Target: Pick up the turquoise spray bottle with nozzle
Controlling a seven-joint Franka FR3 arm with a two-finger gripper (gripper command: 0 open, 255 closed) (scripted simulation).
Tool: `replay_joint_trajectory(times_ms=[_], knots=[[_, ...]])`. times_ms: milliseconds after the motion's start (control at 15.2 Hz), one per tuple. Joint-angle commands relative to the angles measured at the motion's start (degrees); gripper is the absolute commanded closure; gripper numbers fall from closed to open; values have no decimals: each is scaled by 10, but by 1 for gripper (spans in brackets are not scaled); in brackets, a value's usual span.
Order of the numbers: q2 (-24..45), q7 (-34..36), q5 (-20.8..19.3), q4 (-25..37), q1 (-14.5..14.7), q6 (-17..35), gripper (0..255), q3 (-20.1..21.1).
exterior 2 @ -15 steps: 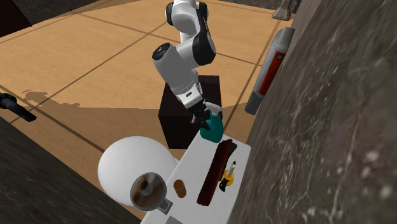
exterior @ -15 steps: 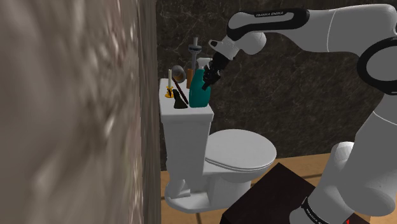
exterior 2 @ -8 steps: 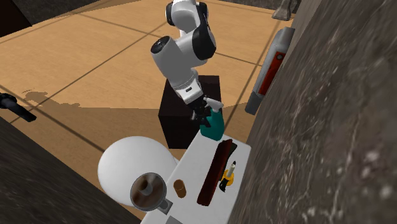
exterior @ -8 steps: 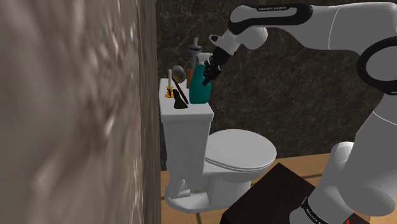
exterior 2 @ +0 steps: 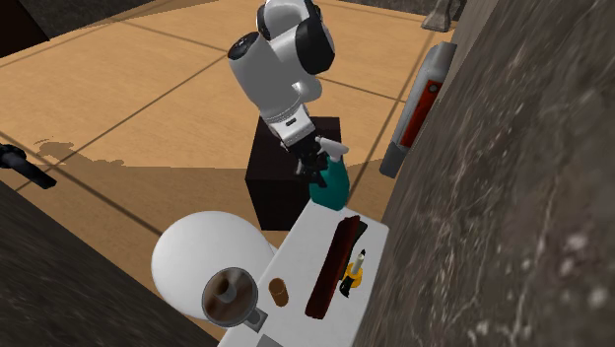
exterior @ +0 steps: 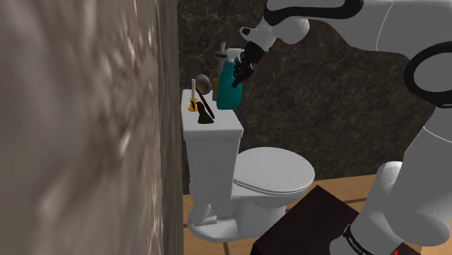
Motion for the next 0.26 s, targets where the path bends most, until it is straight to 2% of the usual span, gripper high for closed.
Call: replay_joint_trajectory(times_ms=[0,198], knots=[[4,5,0,19,-1,-15,255,-1],[6,9,0,30,-2,-24,255,-2]])
